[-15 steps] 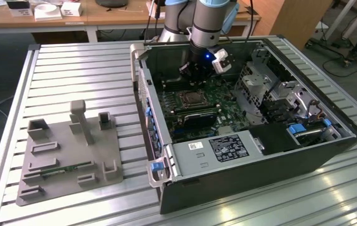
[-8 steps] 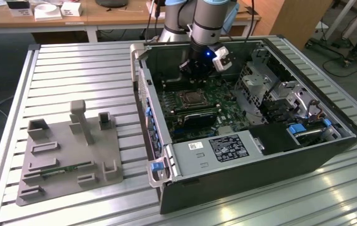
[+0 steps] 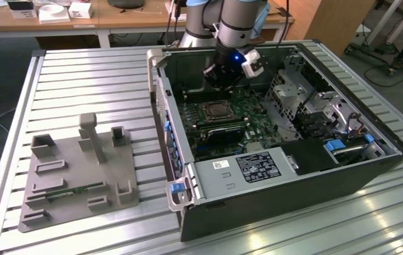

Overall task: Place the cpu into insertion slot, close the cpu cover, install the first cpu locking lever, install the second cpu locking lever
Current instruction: 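Install the first cpu locking lever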

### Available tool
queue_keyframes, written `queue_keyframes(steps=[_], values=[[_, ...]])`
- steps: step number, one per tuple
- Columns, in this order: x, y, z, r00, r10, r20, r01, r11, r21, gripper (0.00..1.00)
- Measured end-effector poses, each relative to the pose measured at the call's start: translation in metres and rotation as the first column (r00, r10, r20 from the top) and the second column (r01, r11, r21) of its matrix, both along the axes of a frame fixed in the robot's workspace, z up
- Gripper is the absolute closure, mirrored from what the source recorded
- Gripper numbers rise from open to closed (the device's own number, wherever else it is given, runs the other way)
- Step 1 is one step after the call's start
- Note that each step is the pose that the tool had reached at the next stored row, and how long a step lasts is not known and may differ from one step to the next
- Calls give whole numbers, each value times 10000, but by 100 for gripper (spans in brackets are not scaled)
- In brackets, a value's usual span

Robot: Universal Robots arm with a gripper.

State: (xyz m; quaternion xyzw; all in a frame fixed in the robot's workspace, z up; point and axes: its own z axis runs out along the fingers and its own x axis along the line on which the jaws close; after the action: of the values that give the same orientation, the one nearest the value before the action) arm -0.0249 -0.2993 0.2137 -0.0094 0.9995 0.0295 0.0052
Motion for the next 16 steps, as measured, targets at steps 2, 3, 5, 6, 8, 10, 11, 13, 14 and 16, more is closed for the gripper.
queue_keyframes(steps=[2, 3, 5, 6, 8, 10, 11, 13, 14, 16], values=[[11, -19, 0, 10000, 1, 0, -1, 10000, 6, 90], [14, -28, 0, 10000, 2, 0, -2, 10000, 6, 90], [15, -34, -1, 10000, 1, 1, -1, 10000, 8, 90], [15, -34, -1, 10000, -1, 0, 1, 10000, 7, 90], [15, -35, -1, 10000, 0, 0, 0, 10000, 6, 90], [15, -36, -1, 10000, 1, 0, -1, 10000, 7, 90], [15, -36, -1, 10000, 1, 0, -1, 10000, 7, 90], [15, -38, -2, 10000, 1, 0, -1, 10000, 7, 90], [15, -38, -2, 10000, 1, 0, -1, 10000, 7, 90], [15, -38, -2, 10000, 1, 0, -1, 10000, 6, 90]])
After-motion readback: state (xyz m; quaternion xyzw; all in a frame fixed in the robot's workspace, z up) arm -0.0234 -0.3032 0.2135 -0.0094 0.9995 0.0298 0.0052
